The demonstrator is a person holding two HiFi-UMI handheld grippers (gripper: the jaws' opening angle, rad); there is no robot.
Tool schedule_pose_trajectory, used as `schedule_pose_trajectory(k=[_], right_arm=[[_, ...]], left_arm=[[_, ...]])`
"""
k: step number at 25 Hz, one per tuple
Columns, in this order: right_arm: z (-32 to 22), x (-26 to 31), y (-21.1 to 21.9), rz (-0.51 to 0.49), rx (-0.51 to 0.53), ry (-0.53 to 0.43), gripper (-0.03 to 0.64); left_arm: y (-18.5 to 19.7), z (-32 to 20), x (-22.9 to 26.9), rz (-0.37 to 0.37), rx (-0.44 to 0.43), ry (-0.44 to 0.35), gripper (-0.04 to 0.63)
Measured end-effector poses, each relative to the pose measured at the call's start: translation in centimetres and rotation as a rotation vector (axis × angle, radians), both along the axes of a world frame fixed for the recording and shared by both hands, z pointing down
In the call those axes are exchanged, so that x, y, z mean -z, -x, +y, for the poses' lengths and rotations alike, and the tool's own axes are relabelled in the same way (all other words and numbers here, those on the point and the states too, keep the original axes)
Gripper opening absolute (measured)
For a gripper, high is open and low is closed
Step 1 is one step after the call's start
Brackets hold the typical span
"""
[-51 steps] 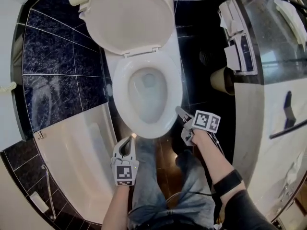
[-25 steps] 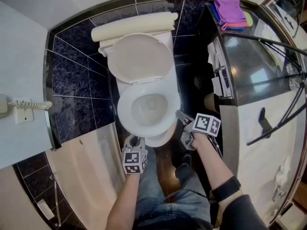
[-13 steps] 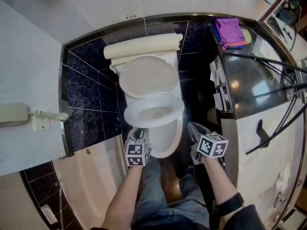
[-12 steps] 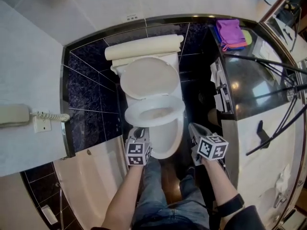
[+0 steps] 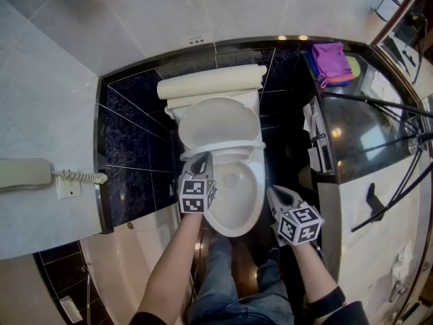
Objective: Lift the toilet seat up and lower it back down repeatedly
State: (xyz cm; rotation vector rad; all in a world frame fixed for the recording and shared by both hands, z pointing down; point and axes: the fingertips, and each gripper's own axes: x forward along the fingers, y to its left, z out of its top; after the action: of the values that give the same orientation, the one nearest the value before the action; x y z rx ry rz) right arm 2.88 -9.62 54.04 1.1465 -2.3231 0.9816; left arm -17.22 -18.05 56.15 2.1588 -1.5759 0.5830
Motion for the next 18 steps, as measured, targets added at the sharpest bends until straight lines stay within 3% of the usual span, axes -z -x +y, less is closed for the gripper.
schedule_pose_trajectory(k=[11,18], right_arm=[[-0.7,0.1,-1.4,0.032,-0.021,-0.005,0.014],[-1.1,0.3,-1.1,0.036,-0.011,-0.013,0.014]], left_arm=[[2.4,-7.0,-0.7,-0.054,-0.005,-0.011,0.000],[2.4,-6.7,-1.0,-0.064,-0.018,0.022,0.000]])
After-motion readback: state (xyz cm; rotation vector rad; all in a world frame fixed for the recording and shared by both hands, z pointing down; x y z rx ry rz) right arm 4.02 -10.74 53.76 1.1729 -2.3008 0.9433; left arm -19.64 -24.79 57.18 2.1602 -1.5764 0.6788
